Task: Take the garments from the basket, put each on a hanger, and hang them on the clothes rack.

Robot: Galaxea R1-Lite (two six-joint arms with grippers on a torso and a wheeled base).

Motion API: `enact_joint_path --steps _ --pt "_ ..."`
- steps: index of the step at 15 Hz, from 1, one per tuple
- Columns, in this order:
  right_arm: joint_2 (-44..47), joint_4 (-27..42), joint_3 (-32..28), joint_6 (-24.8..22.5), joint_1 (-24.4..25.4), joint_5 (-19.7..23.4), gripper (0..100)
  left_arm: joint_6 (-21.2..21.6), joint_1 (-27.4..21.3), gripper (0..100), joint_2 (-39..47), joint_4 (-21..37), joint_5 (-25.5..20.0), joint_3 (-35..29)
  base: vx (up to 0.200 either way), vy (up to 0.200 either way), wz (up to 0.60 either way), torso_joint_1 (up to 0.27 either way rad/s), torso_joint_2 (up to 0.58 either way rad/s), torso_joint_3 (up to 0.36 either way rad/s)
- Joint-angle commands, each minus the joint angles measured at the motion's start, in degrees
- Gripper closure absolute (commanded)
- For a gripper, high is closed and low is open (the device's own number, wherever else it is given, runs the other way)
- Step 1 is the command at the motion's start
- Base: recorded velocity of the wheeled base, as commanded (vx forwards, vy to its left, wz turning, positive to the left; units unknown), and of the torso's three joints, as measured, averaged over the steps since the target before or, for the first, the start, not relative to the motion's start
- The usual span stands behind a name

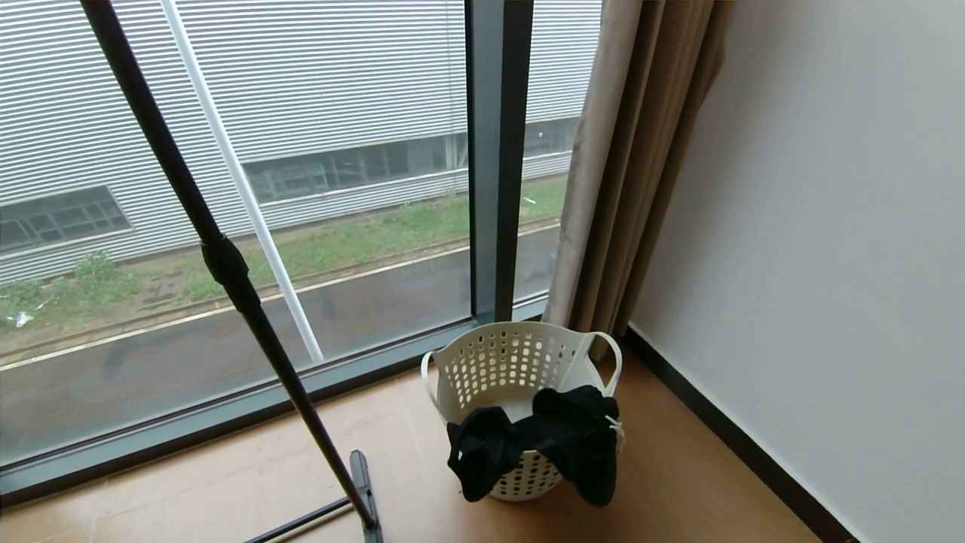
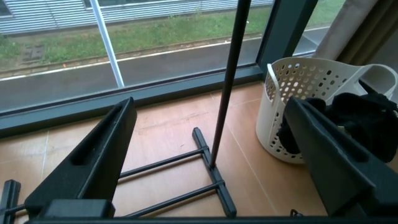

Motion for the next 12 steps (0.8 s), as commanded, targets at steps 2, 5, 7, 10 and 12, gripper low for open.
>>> enact_joint_path --steps 2,5,7,10,12 --pt "0.1 -0.1 0.0 0.0 0.0 0.0 0 0.0 0.0 0 0.1 -0.1 0.0 0.0 0.000 0.000 0.00 -0.015 0.12 -0.105" --pt "0.1 0.1 0.0 -0.8 0.0 0.2 0 -0.1 0.0 0 0.1 -0.1 0.0 0.0 0.000 0.000 0.00 -0.002 0.03 -0.178" --pt "0.1 0.2 -0.1 -0.8 0.0 0.2 0 -0.1 0.0 0 0.1 -0.1 0.0 0.0 0.000 0.000 0.00 0.002 0.01 -0.188" --pt "0.9 0.2 -0.1 -0.9 0.2 0.2 0 -0.1 0.0 0 0.1 -0.1 0.0 0.0 0.000 0.000 0.00 0.004 0.00 -0.196" --pt "0.9 0.2 -0.1 -0.9 0.2 0.2 0 -0.1 0.0 0 0.1 -0.1 0.0 0.0 0.000 0.000 0.00 0.000 0.01 -0.190"
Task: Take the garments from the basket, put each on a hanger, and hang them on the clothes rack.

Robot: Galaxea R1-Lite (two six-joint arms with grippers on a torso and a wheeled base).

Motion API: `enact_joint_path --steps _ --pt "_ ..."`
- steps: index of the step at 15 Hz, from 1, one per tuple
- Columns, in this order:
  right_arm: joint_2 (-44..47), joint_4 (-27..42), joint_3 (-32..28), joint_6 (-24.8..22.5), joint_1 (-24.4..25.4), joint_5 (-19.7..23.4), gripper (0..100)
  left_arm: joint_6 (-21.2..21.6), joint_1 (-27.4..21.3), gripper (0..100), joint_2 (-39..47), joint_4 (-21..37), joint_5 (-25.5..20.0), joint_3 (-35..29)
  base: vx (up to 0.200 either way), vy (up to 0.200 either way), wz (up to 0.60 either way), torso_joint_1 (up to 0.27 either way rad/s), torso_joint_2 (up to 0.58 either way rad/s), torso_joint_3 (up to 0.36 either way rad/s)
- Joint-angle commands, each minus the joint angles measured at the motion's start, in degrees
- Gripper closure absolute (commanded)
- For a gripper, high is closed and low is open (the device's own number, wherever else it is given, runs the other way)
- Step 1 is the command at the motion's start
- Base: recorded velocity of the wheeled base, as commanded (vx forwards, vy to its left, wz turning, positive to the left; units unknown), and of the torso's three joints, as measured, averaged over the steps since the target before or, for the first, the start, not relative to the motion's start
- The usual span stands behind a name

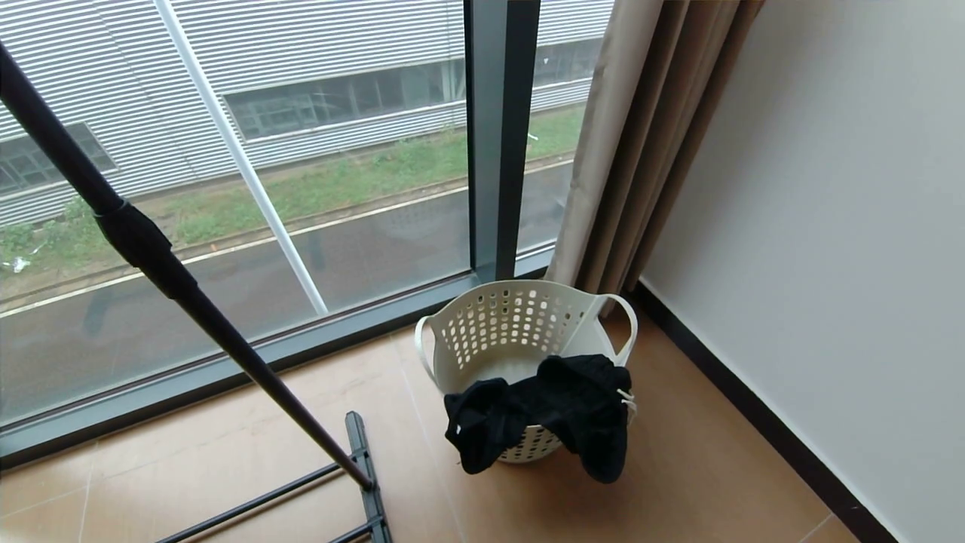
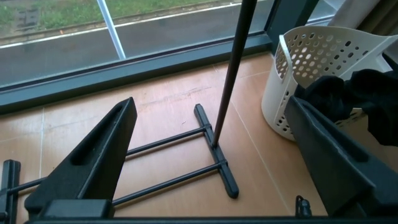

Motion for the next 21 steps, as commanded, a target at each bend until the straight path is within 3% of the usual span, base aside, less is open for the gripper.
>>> enact_joint_path --steps 1,7,9,10,12,13,15,17,19,20,21 --pt "0.3 0.0 0.0 0.0 0.0 0.0 0 0.0 0.0 0 0.1 0.0 0.0 0.0 0.000 0.000 0.00 -0.002 0.01 -0.198" --pt "5.6 0.1 0.0 0.1 2.9 0.0 0 -0.1 0.0 0 0.1 0.0 0.0 0.0 0.000 0.000 0.00 0.003 0.01 -0.200" --pt "18.5 -0.4 -0.2 -0.1 7.2 0.4 0 0.0 0.0 0 0.1 0.0 0.0 0.0 0.000 0.000 0.00 0.005 0.00 -0.110" --pt "32.0 -5.5 -2.4 0.0 12.3 1.4 0 0.0 0.0 0 0.1 0.0 0.0 0.0 0.000 0.000 0.00 0.000 0.00 0.000" --pt "51.9 -17.7 -6.3 0.3 13.2 0.7 0 0.0 0.0 0 0.1 0.0 0.0 0.0 0.000 0.000 0.00 0.000 0.00 0.000" --pt "56.7 -20.7 -7.7 0.0 13.2 0.4 0 0.0 0.0 0 0.1 0.0 0.0 0.0 0.000 0.000 0.00 0.000 0.00 0.000" --pt "72.1 -23.0 -17.7 -10.4 14.2 0.0 0 -0.1 0.0 0 0.1 0.0 0.0 0.0 0.000 0.000 0.00 0.000 0.00 0.000" --pt "80.3 -22.8 -25.6 -20.4 16.6 -2.8 0 -0.1 0.0 0 0.1 0.0 0.0 -0.1 0.000 0.000 0.00 0.000 0.00 0.000" --pt "80.9 -22.8 -26.3 -21.0 16.9 -3.0 0 -0.1 0.0 0 0.1 0.0 0.0 -0.1 0.000 0.000 0.00 0.000 0.00 0.000" --pt "91.5 -17.0 -40.6 -32.4 20.3 -6.6 0 -0.1 0.0 0 0.1 0.0 0.0 -0.1 0.000 0.000 0.00 0.000 0.00 0.000" --pt "95.0 -10.6 -47.6 -35.0 22.7 -7.1 0 -0.1 0.0 0 0.1 0.0 0.0 -0.1 0.000 0.000 0.00 0.000 0.00 0.000"
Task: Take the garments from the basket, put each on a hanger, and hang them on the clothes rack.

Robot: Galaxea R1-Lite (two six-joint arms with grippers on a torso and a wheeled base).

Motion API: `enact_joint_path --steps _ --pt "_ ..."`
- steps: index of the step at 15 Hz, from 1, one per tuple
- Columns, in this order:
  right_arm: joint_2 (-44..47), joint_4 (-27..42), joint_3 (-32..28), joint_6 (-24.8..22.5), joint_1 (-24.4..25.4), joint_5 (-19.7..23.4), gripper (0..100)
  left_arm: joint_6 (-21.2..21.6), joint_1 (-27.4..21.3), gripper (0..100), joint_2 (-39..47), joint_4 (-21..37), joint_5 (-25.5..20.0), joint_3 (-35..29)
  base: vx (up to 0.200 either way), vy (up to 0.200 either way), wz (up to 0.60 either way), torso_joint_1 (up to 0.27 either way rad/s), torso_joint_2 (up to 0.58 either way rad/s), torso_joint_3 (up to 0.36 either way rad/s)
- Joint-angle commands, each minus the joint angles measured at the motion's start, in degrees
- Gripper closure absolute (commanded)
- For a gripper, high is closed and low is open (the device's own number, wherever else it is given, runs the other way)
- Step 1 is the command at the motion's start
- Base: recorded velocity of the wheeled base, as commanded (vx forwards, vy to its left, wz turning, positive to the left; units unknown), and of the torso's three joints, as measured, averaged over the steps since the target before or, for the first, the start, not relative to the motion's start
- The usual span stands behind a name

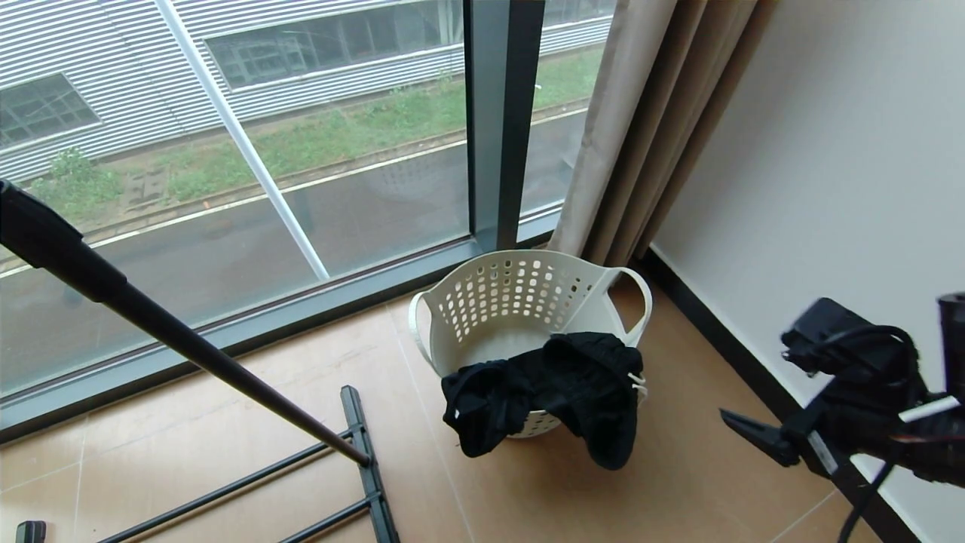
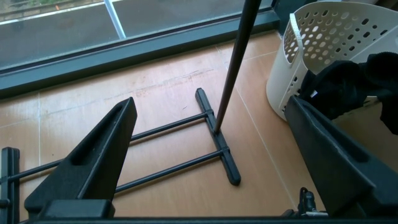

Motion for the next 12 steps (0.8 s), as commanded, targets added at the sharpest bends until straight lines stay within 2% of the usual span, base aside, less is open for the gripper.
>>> enact_joint_path --steps 1,2,3,6,7,8,11,12 --pt "18.8 11.2 -20.9 -10.4 6.6 -3.1 0 0.0 0.0 0 0.1 0.0 0.0 0.0 0.000 0.000 0.00 0.000 0.00 0.000" --pt "23.7 17.1 -28.8 -15.8 8.3 -5.2 0 0.0 0.0 0 0.1 0.0 0.0 0.0 0.000 0.000 0.00 0.000 0.00 0.000" --pt "27.4 18.3 -33.0 -18.8 10.1 -7.8 0 0.0 0.0 0 0.1 0.0 0.0 0.0 0.000 0.000 0.00 0.000 0.00 0.000" --pt "37.6 18.4 -41.4 -26.5 12.6 -12.7 0 0.0 0.0 0 0.1 0.0 0.0 0.0 0.000 0.000 0.00 0.000 0.00 0.000" --pt "39.0 18.4 -42.4 -27.3 12.7 -13.0 0 0.0 0.0 0 0.1 0.0 0.0 0.0 0.000 0.000 0.00 0.000 0.00 0.000" --pt "44.4 18.4 -46.5 -28.5 13.0 -14.4 0 -0.1 0.0 0 0.1 0.0 0.0 0.0 0.000 0.000 0.00 0.000 0.00 0.000" --pt "51.6 18.5 -53.5 -30.7 13.5 -16.3 0 0.0 0.0 0 0.1 0.0 0.0 0.0 0.000 0.000 0.00 0.000 0.00 0.000" --pt "51.6 18.5 -53.5 -30.7 13.5 -16.3 0 0.0 0.0 0 0.1 0.0 0.0 0.0 0.000 0.000 0.00 0.000 0.00 0.000"
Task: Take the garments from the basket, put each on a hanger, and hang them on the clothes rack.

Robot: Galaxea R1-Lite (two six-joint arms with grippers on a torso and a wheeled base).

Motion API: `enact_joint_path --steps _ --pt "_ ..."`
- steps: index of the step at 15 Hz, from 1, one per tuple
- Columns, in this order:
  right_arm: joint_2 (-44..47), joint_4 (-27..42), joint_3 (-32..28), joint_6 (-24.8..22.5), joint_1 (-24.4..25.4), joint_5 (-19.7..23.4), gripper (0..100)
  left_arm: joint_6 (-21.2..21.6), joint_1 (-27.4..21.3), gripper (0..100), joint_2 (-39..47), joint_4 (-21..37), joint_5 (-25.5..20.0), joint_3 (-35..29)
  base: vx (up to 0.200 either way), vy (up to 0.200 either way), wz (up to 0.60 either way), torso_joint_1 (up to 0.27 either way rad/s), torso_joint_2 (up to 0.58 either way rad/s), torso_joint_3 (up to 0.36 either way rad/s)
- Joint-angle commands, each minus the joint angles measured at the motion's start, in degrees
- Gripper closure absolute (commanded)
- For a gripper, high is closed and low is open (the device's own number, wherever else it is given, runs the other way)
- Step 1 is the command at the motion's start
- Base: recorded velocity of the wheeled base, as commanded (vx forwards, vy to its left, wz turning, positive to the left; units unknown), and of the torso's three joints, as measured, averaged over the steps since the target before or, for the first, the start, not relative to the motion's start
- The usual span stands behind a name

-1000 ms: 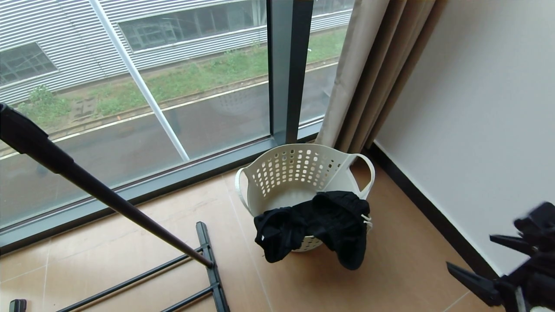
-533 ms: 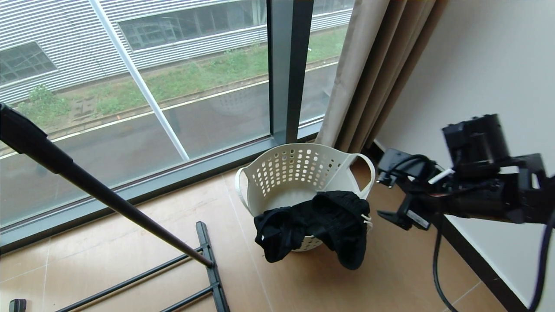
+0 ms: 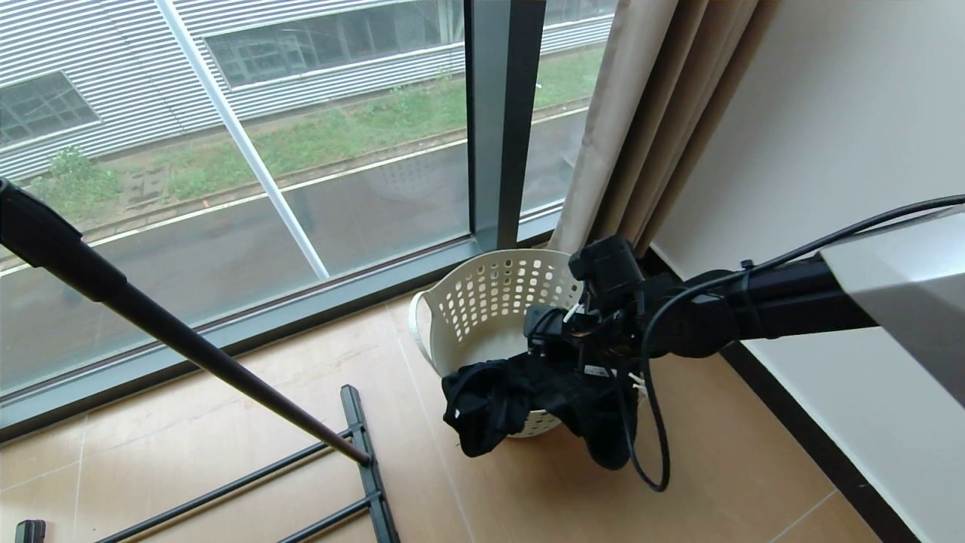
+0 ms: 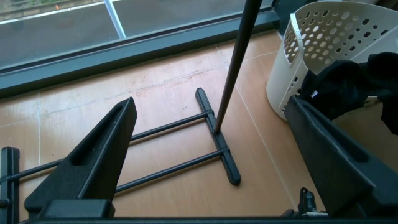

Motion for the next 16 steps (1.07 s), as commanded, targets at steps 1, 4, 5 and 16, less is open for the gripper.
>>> enact_joint_path --steps 1,4,5,16 --pt "7.7 0.1 -6.3 -1.4 0.3 -2.2 0 0.0 0.0 0 0.1 0.0 0.0 0.0 0.000 0.000 0.00 0.000 0.00 0.000" --pt "10.8 0.1 -10.2 -1.5 0.0 -3.0 0 -0.1 0.0 0 0.1 0.0 0.0 0.0 0.000 0.000 0.00 0.000 0.00 0.000" --pt "11.6 0.1 -10.9 -1.5 0.0 -3.0 0 -0.1 0.0 0 0.1 0.0 0.0 0.0 0.000 0.000 0.00 0.000 0.00 0.000" --pt "23.0 0.0 -26.3 -1.6 -2.8 -5.5 0 -0.1 0.0 0 0.1 0.0 0.0 0.1 0.000 0.000 0.00 0.000 0.00 0.000"
